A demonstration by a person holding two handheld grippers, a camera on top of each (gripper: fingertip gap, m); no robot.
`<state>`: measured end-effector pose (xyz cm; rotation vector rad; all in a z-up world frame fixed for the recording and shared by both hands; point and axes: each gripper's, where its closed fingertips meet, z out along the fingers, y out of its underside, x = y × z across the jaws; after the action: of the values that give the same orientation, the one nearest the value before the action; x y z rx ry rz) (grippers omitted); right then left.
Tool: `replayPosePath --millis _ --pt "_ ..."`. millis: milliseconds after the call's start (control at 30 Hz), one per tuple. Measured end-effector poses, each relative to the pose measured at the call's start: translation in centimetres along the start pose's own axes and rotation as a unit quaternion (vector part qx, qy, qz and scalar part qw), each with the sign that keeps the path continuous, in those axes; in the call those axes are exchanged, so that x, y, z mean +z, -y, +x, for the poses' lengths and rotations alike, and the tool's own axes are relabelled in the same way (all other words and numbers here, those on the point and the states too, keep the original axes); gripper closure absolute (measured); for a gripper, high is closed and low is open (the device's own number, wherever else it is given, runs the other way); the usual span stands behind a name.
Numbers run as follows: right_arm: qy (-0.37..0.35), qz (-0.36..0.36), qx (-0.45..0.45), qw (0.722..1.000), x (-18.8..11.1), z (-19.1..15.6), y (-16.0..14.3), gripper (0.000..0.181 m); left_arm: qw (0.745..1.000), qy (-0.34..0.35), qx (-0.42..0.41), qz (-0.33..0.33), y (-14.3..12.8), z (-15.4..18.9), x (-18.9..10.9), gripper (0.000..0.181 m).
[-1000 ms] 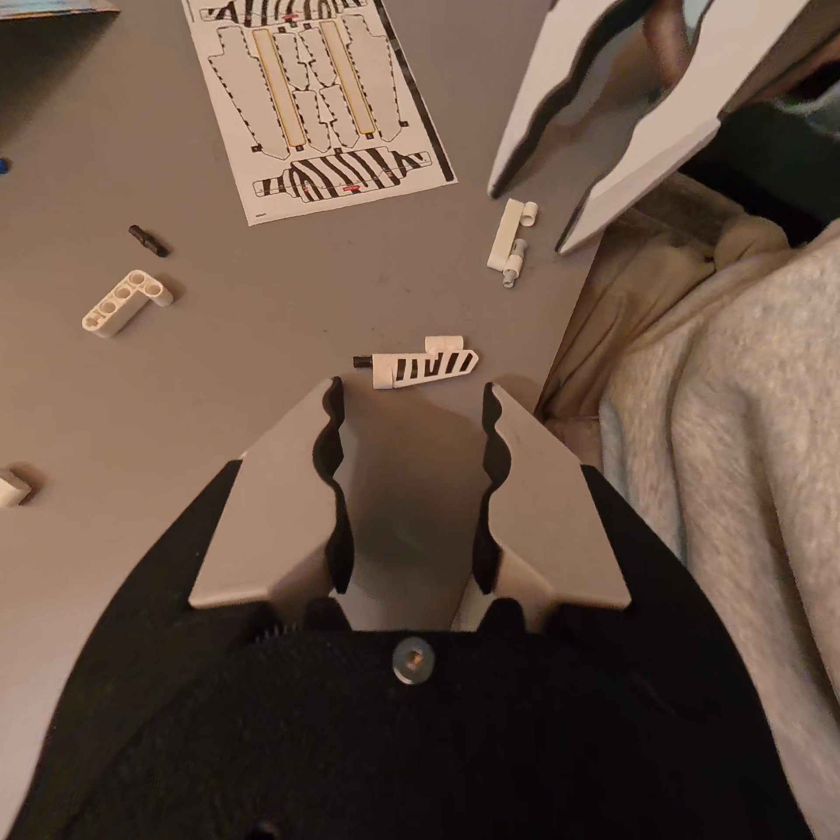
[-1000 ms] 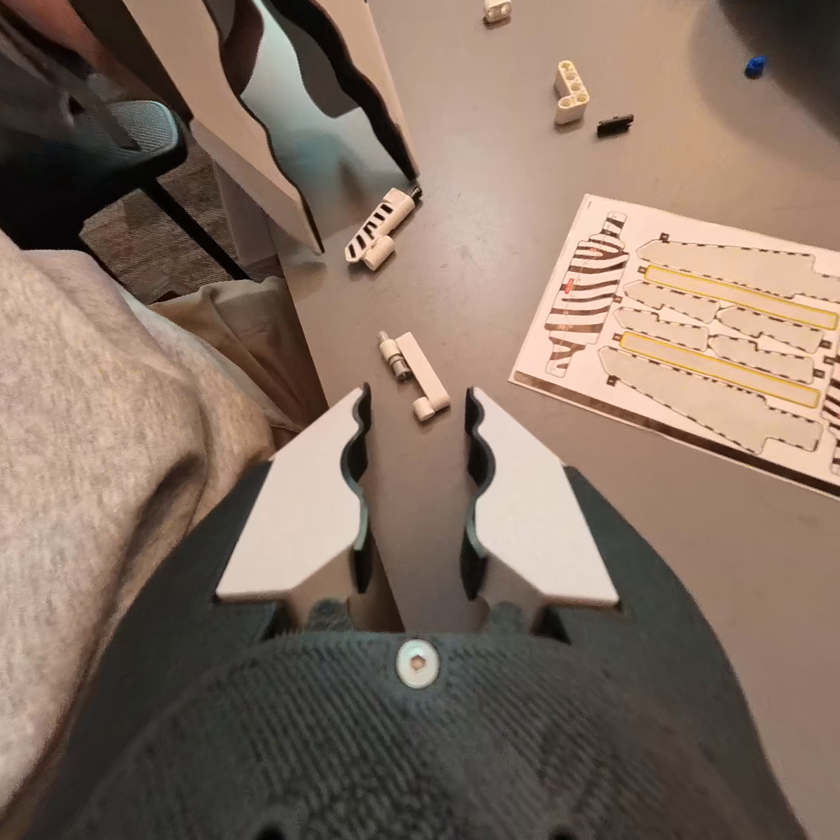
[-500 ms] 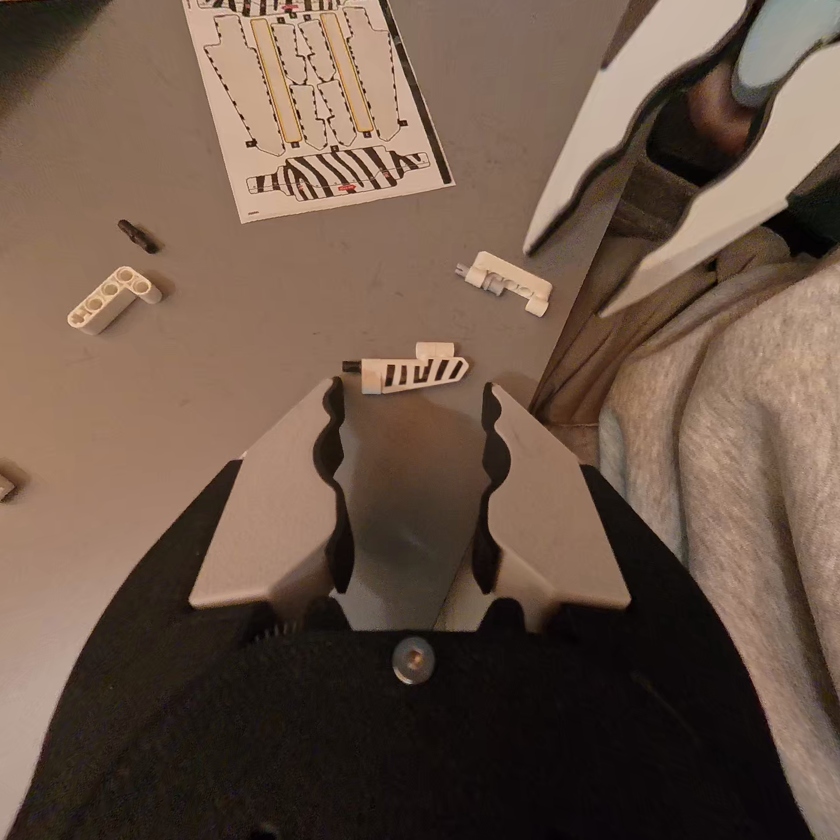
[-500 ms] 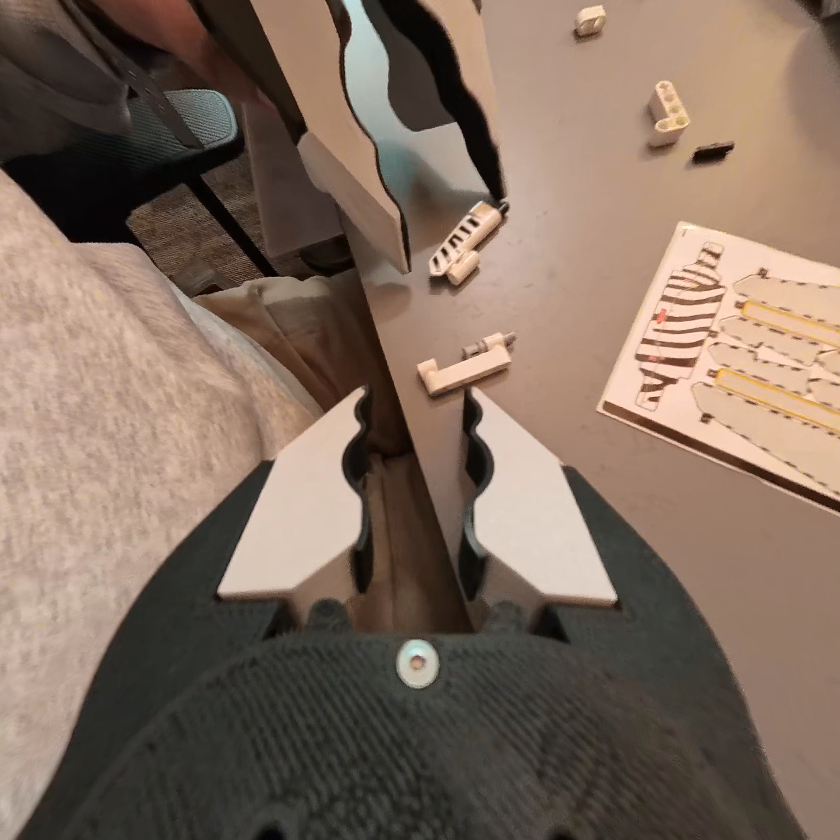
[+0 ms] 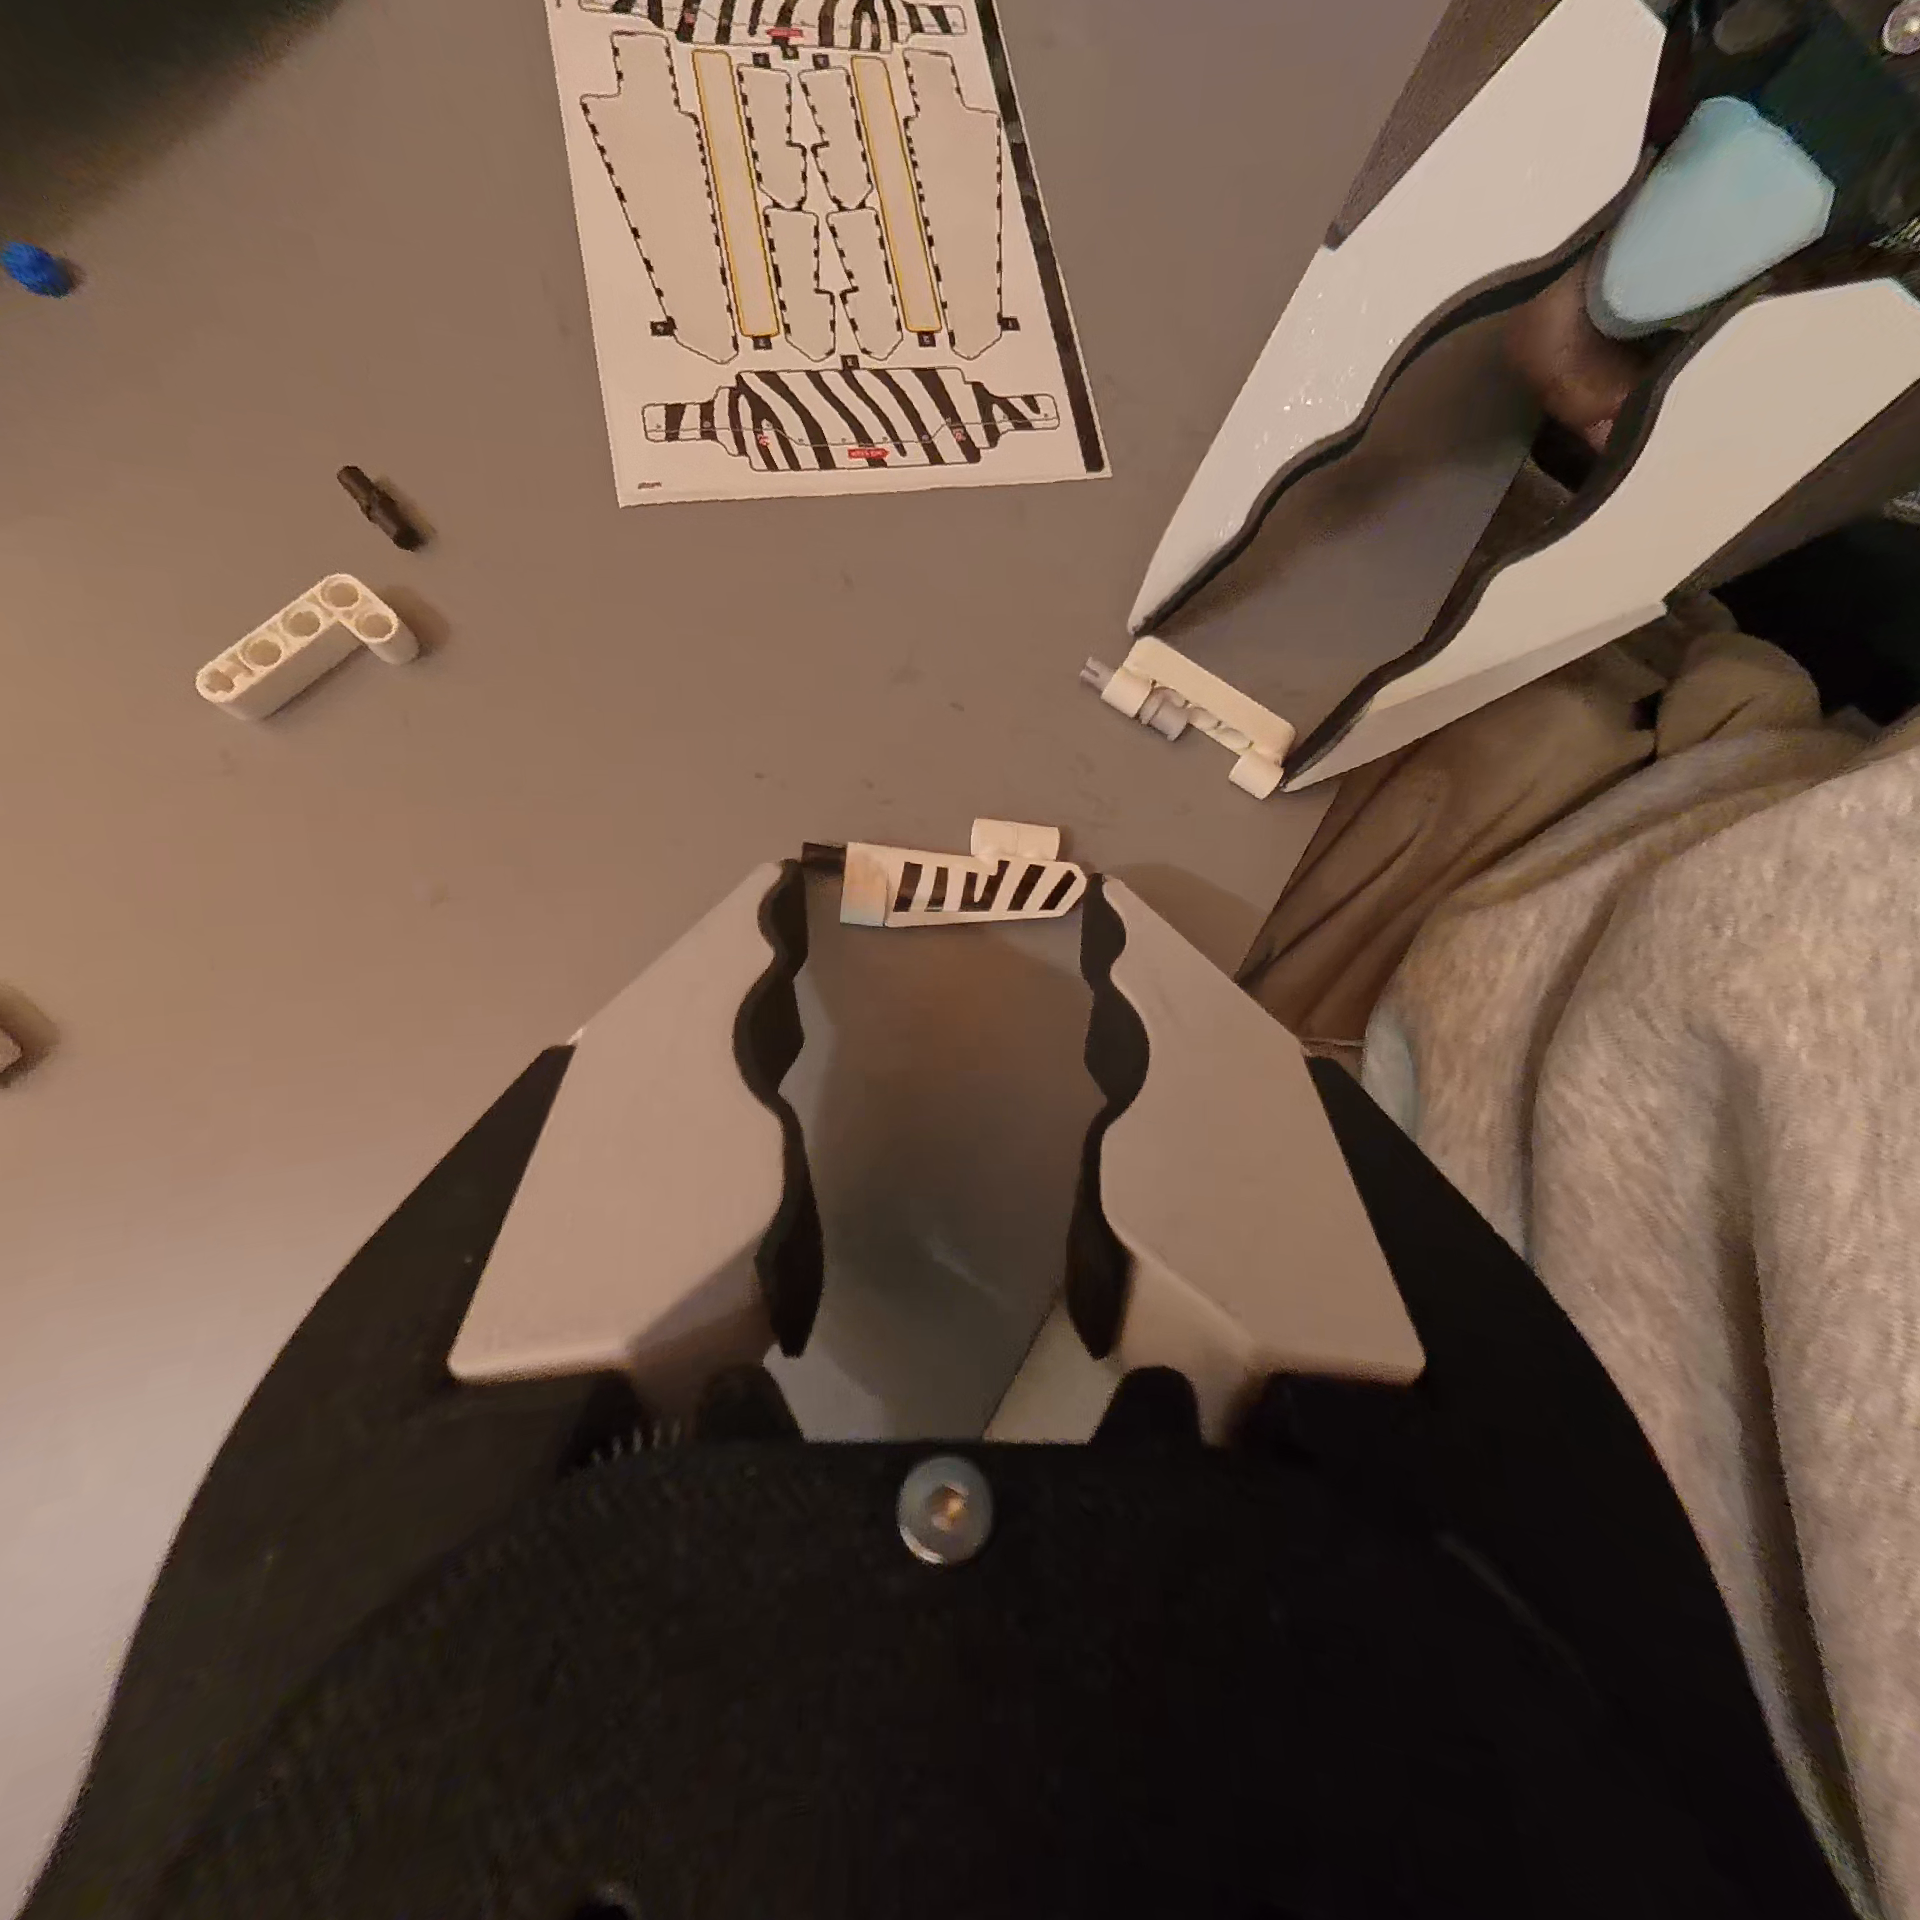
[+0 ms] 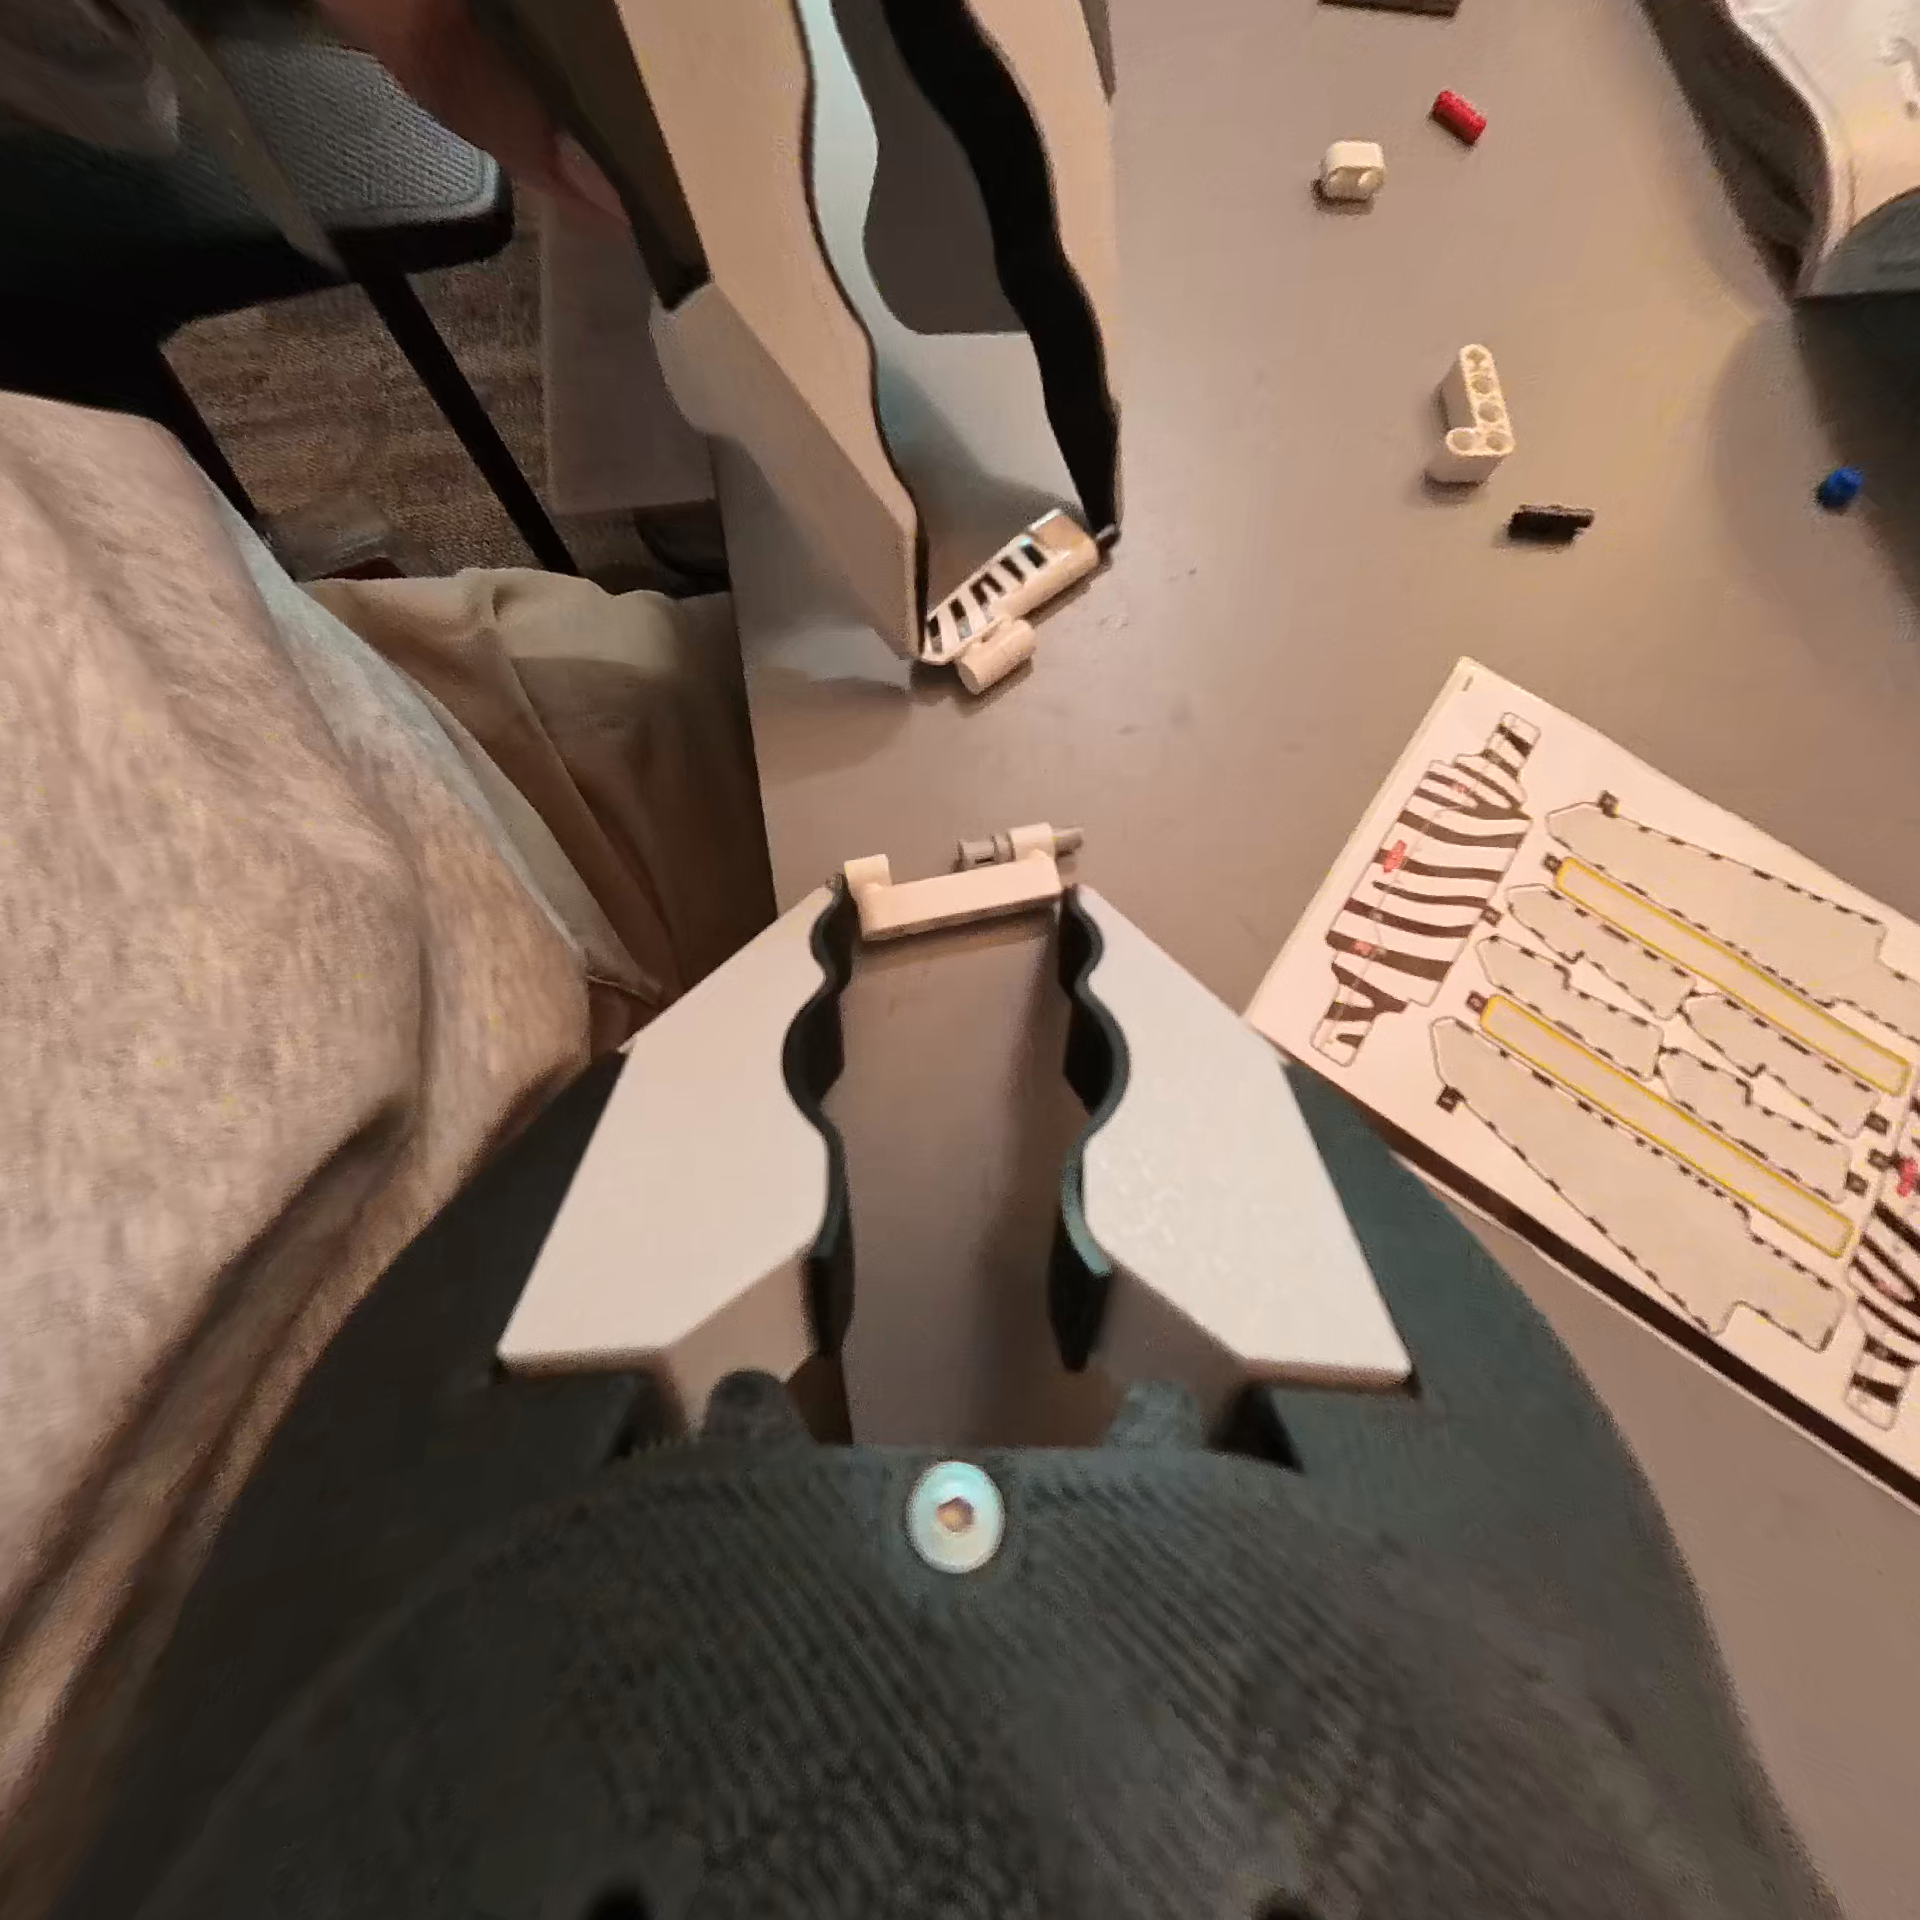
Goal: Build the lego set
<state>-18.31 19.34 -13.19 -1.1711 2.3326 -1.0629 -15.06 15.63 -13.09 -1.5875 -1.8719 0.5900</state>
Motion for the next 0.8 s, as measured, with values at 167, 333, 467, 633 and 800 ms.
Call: replayPosePath --millis 167,333,467,633,800 --pt "0.007 0.001 -0.003 1.0 0.4 0.4 0.3 0.142 0.999 -0.032 0.029 -0.007 0.1 0.8 0.2 0.135" --pt "0.02 0.006 -0.009 1.0 1.1 0.8 1.0 0.142 0.996 -0.023 0.081 -0.021 0.1 0.8 0.7 0.155" --pt "0.026 -0.004 -0.027 0.999 1.3 1.2 1.1 0.142 0.996 -0.029 0.078 -0.03 0.2 0.8 0.7 0.139" --pt "0.036 -0.009 -0.045 0.998 1.3 1.4 1.2 0.142 0.999 -0.043 0.028 -0.01 0.4 2.1 0.7 0.121" --pt "0.054 -0.018 -0.082 0.995 1.5 1.7 1.5 0.142 0.999 0.01 -0.017 0.025 1.0 1.5 1.2 0.121"
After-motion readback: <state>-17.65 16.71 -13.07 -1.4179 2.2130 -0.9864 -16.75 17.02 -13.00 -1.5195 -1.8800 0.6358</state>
